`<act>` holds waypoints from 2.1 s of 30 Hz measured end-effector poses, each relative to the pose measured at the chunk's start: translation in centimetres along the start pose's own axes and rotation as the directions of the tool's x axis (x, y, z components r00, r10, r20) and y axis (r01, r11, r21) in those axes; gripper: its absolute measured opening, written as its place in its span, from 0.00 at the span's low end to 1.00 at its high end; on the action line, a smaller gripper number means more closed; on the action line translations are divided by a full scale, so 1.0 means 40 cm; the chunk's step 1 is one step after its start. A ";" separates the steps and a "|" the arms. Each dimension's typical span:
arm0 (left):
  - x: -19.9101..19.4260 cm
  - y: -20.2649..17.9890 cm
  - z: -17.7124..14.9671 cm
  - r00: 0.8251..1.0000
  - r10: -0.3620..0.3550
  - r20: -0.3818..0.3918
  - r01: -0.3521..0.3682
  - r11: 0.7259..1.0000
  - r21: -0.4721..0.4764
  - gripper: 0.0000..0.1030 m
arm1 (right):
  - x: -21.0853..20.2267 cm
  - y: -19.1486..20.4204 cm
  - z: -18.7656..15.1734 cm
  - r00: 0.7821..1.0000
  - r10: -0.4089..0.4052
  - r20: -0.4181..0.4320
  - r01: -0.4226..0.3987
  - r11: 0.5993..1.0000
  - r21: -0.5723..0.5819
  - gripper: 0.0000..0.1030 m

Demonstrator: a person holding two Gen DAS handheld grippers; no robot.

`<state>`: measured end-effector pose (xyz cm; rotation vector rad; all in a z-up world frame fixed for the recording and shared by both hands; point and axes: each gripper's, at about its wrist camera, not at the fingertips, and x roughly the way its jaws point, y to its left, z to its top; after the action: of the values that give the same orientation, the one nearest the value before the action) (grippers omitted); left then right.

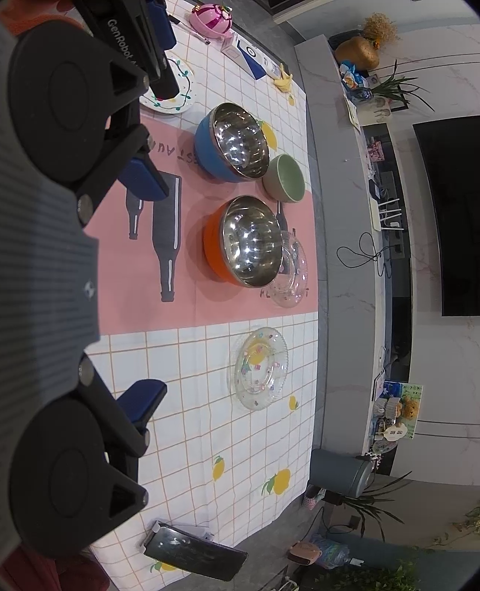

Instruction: Organize plates and bowls

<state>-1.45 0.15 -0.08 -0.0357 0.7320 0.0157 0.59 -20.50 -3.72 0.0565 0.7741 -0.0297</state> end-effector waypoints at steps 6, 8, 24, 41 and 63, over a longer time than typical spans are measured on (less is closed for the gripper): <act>0.011 0.004 -0.005 0.999 -0.030 0.014 0.030 1.000 -0.001 0.65 | 0.008 -0.006 -0.011 0.999 0.021 0.032 -0.022 1.000 0.020 0.98; 0.017 0.007 -0.007 0.999 -0.051 0.017 0.051 0.999 -0.009 0.64 | 0.011 -0.008 -0.014 0.999 0.030 0.044 -0.031 0.999 0.029 0.98; 0.113 -0.004 0.062 0.991 -0.123 0.044 0.126 0.990 -0.071 0.61 | 0.129 -0.034 0.046 0.998 -0.005 0.065 0.000 0.997 0.077 0.97; 0.376 -0.057 0.140 0.966 -0.234 -0.113 0.204 0.952 -0.228 0.61 | 0.383 -0.049 0.170 0.997 0.065 -0.041 -0.059 0.989 0.133 0.62; 0.486 -0.081 0.130 0.963 -0.199 -0.182 0.145 0.951 -0.272 0.21 | 0.511 -0.047 0.180 0.979 0.172 -0.112 -0.142 0.962 0.235 0.15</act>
<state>16.57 -2.84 -9.10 -0.3538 0.9304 -0.0623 20.15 -22.95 -12.95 0.3394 0.8938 0.0374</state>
